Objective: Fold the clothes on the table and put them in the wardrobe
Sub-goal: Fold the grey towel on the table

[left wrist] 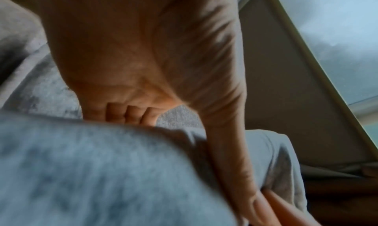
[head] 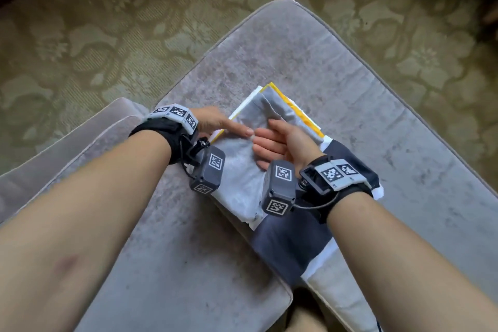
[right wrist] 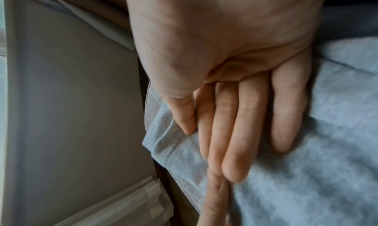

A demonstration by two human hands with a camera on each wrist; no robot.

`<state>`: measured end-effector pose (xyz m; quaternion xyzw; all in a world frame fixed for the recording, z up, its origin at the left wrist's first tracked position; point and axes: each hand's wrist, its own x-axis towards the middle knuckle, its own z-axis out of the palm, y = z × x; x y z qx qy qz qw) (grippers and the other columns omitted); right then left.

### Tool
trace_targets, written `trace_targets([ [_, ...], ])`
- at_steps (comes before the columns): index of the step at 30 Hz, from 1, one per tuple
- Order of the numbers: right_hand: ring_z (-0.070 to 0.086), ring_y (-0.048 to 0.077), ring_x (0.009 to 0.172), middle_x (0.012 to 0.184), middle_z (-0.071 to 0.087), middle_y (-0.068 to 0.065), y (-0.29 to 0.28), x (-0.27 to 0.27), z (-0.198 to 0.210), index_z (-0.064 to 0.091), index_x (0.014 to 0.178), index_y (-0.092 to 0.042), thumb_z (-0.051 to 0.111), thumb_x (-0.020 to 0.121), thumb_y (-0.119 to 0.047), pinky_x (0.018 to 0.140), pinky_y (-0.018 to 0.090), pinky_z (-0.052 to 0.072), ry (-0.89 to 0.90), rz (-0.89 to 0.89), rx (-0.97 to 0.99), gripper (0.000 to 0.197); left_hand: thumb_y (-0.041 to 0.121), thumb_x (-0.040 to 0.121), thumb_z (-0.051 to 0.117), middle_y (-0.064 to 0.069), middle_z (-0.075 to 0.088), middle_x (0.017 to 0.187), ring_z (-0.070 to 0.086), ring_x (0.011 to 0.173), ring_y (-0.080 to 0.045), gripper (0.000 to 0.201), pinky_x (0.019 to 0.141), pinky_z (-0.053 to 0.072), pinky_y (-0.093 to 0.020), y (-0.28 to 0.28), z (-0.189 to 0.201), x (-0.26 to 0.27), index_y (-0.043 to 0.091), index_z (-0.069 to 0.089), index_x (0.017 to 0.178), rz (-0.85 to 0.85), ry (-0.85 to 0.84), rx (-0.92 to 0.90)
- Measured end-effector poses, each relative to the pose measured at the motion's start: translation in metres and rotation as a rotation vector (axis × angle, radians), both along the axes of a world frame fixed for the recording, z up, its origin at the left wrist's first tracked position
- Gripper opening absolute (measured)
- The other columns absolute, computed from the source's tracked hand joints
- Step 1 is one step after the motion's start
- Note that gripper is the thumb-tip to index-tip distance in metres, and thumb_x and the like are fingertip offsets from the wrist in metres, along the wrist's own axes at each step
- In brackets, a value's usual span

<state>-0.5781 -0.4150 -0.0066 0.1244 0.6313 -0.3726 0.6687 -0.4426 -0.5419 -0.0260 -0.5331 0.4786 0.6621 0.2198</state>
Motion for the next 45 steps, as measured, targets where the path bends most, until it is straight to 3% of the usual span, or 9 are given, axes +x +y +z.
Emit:
trace_targets([
  [7, 0.069, 0.010, 0.056, 0.068, 0.073, 0.000, 0.012, -0.001, 0.004, 0.071, 0.091, -0.014, 0.054, 0.098, -0.039, 0.062, 0.027, 0.057, 0.037, 0.032, -0.042, 0.031, 0.027, 0.038, 0.098, -0.019, 0.070, 0.111, 0.067, 0.105, -0.034, 0.088, 0.100, 0.047, -0.051, 0.016, -0.017, 0.006, 0.004, 0.066, 0.116, -0.007, 0.030, 0.179],
  [14, 0.069, 0.008, 0.062, 0.075, 0.072, -0.001, 0.037, 0.002, 0.025, 0.070, 0.095, -0.012, 0.065, 0.092, -0.031, 0.061, 0.021, 0.058, 0.044, -0.105, -0.141, 0.020, 0.008, 0.070, 0.078, -0.019, 0.066, 0.119, 0.061, 0.114, -0.037, 0.054, 0.103, 0.045, -0.048, 0.039, 0.023, 0.008, 0.006, 0.064, 0.123, -0.002, 0.133, 0.237],
  [20, 0.051, 0.008, 0.048, 0.066, 0.060, 0.002, 0.086, -0.011, 0.027, 0.064, 0.076, -0.013, 0.079, 0.082, -0.013, 0.047, 0.017, 0.043, 0.625, -0.525, -0.175, 0.016, 0.008, 0.065, 0.081, -0.022, 0.069, 0.110, 0.066, 0.103, -0.040, 0.050, 0.094, 0.050, -0.055, 0.057, 0.021, 0.017, 0.003, 0.068, 0.113, 0.084, 0.067, 0.158],
  [24, 0.058, 0.015, 0.079, 0.092, 0.061, 0.000, 0.125, -0.017, 0.018, 0.059, 0.090, -0.024, 0.091, 0.064, -0.022, 0.078, 0.029, 0.052, 0.833, -0.628, 0.018, 0.041, 0.015, 0.043, 0.089, -0.019, 0.072, 0.103, 0.069, 0.097, -0.038, 0.068, 0.090, 0.053, -0.053, 0.059, 0.018, 0.019, 0.005, 0.071, 0.108, 0.100, 0.034, 0.136],
  [27, 0.057, 0.017, 0.112, 0.128, 0.051, 0.003, 0.144, -0.021, 0.004, 0.052, 0.108, -0.031, 0.089, 0.038, -0.032, 0.100, 0.035, 0.050, 0.807, -0.557, 0.104, 0.080, 0.012, 0.051, 0.084, -0.020, 0.072, 0.104, 0.068, 0.097, -0.039, 0.056, 0.089, 0.054, -0.052, 0.063, 0.022, 0.019, 0.004, 0.072, 0.106, 0.137, 0.029, 0.137],
  [30, 0.055, 0.027, 0.117, 0.134, 0.045, 0.007, 0.160, -0.013, -0.008, 0.032, 0.135, -0.028, 0.083, 0.028, -0.021, 0.097, 0.053, 0.052, 0.591, -0.487, 0.171, 0.118, 0.008, 0.065, 0.078, -0.019, 0.071, 0.105, 0.067, 0.097, -0.039, 0.044, 0.091, 0.052, -0.052, 0.067, 0.028, 0.017, 0.004, 0.071, 0.108, 0.137, 0.024, 0.140],
  [34, 0.068, 0.041, 0.099, 0.113, 0.066, 0.021, 0.172, -0.002, -0.003, 0.050, 0.131, -0.006, 0.090, 0.053, -0.008, 0.081, 0.068, 0.052, 0.192, -0.398, 0.182, 0.088, 0.005, 0.061, 0.074, -0.017, 0.070, 0.096, 0.066, 0.075, -0.030, 0.046, 0.084, 0.054, -0.040, 0.061, 0.034, 0.013, 0.000, 0.070, 0.106, 0.106, -0.029, 0.122],
  [39, 0.070, 0.041, 0.099, 0.106, 0.072, 0.022, 0.179, -0.002, -0.016, 0.072, 0.112, -0.002, 0.098, 0.043, -0.025, 0.089, 0.063, 0.052, 0.135, -0.299, 0.158, 0.077, 0.005, 0.080, 0.071, -0.014, 0.074, 0.076, 0.071, 0.058, -0.024, 0.006, 0.050, 0.057, -0.033, 0.056, 0.032, 0.011, 0.003, 0.073, 0.085, 0.178, -0.003, 0.141],
  [45, 0.071, 0.041, 0.096, 0.103, 0.073, 0.023, 0.178, -0.007, -0.030, 0.072, 0.110, -0.002, 0.097, 0.045, -0.026, 0.086, 0.061, 0.054, 0.133, -0.334, 0.132, 0.074, 0.018, 0.076, 0.077, -0.015, 0.073, 0.101, 0.070, 0.091, -0.032, 0.034, 0.082, 0.057, -0.043, 0.060, 0.019, 0.012, 0.008, 0.070, 0.108, 0.140, 0.021, 0.142],
])
